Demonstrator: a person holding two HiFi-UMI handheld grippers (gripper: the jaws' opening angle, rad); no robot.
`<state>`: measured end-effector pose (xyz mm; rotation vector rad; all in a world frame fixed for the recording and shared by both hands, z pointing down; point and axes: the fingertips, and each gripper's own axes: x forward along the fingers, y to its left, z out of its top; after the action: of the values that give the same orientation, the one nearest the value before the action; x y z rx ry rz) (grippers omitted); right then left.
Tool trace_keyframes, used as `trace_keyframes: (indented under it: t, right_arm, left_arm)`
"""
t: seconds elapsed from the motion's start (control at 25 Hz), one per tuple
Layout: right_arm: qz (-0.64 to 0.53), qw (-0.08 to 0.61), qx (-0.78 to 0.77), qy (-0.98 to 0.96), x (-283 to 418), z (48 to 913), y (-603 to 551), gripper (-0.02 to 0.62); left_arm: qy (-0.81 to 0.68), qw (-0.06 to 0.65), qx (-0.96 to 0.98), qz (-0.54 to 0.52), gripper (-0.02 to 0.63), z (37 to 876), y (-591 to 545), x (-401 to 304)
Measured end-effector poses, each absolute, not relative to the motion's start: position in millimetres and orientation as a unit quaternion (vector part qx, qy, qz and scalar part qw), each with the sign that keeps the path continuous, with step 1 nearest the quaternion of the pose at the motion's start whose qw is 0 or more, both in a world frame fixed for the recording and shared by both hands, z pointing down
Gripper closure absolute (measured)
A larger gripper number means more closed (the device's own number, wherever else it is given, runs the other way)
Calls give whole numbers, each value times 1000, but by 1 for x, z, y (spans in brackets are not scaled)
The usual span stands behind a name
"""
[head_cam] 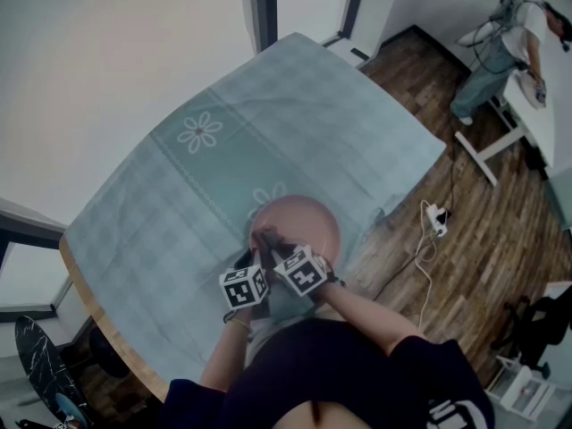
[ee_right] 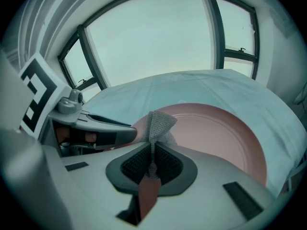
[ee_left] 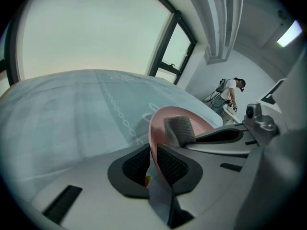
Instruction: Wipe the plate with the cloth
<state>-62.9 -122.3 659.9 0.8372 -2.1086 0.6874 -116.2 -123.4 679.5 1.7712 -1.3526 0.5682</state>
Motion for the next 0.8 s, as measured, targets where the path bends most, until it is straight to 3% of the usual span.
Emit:
trace_keyframes:
  t: [0.44, 0.8]
  right_arm:
    - [260, 379, 392, -797, -7, 654, -168, 563]
    - [253, 429, 411, -764, 24, 676, -178, 563]
  left_arm:
    - [-536, 410, 703, 224, 547, 680, -124, -117]
    - [-535, 410, 703, 226, 547, 680, -124, -116]
